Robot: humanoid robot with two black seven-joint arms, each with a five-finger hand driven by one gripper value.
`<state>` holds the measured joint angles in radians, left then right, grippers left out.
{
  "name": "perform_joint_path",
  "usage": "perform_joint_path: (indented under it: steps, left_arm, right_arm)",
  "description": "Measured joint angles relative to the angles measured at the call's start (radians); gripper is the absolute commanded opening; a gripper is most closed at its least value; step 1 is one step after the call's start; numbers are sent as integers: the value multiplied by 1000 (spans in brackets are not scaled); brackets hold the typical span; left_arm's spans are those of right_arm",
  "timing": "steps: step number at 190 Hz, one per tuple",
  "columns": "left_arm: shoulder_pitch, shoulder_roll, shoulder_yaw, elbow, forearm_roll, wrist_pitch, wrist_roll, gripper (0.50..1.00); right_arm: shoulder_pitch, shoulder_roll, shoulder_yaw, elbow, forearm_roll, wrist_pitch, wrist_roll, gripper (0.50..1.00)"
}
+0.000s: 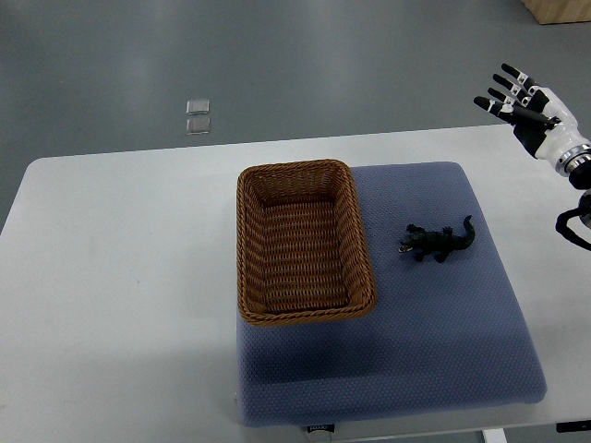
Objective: Place crocodile in brown basket with right hand
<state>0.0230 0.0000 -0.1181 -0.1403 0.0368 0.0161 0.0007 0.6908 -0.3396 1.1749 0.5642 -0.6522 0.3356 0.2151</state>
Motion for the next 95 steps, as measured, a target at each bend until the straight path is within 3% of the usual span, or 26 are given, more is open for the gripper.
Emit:
perform_joint_path:
  steps: [95]
  left_arm:
    - [0,0,0,0,0,0,0,1000]
  right_arm:
    - [17,-102,-192,62,-24,17,45,950]
